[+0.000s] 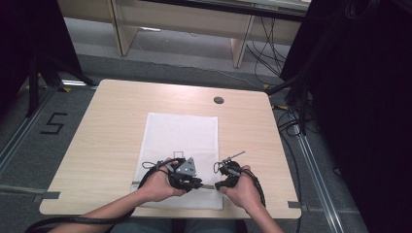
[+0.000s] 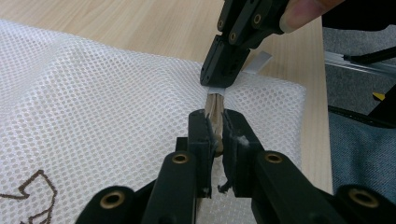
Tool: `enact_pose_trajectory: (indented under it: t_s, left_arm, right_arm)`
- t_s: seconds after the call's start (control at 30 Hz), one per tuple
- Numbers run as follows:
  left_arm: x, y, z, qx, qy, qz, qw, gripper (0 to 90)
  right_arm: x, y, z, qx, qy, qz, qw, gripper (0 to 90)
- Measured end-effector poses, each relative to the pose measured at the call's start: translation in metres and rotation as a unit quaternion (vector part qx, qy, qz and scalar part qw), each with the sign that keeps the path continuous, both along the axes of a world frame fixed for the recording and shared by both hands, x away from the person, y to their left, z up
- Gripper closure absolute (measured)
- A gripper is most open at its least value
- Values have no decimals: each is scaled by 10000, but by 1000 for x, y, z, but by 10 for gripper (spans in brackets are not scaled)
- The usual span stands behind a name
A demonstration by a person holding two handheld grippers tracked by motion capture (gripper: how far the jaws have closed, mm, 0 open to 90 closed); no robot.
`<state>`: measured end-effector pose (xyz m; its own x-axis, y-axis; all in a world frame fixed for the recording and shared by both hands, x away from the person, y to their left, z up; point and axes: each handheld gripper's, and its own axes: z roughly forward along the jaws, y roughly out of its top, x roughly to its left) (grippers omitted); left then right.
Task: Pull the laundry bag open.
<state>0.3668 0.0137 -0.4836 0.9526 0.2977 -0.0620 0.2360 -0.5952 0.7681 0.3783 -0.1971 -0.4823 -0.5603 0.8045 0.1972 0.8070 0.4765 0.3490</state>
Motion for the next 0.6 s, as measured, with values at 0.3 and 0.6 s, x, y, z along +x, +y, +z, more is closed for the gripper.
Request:
enact_pose_trajectory:
  t_s: [0.3, 0.6]
  left_arm:
    - [-1, 4, 1, 10, -9, 13, 10000, 817]
    - [0, 7, 2, 5, -58, -32, 10000, 817]
  right_arm:
    - [-2, 2, 2, -5, 203, -185, 9996, 900]
    - [-1, 1, 1, -20, 82, -100, 9999, 900]
